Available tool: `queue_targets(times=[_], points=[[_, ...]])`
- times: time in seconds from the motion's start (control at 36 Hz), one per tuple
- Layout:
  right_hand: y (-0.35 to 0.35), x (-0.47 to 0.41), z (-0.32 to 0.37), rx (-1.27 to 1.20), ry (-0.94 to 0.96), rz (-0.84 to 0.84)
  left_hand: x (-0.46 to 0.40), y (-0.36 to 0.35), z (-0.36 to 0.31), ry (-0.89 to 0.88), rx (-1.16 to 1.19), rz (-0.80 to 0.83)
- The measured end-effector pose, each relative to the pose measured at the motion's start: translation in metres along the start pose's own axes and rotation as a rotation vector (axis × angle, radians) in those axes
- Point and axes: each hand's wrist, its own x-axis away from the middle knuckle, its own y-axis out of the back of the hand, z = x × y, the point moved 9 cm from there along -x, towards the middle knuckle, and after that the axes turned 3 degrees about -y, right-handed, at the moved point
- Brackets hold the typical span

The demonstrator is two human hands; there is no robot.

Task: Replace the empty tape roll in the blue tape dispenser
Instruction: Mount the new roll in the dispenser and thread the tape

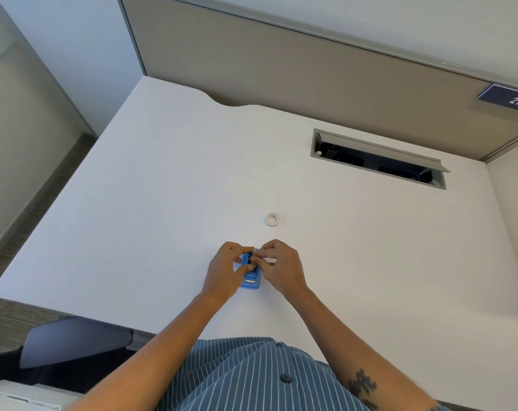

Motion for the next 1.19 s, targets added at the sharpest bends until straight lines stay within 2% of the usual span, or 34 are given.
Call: queue_targets(times=[0.42,1.19], points=[[-0.002,0.004,0.011,0.125,0.012,-0.011,0.001,0.002,-0.006,-0.009,0.016,-0.013],[-0.010,0.018,0.012,0.183,-0.014,-0.035,-0.003,-0.003,0.003,-0.065,0.071,0.041]])
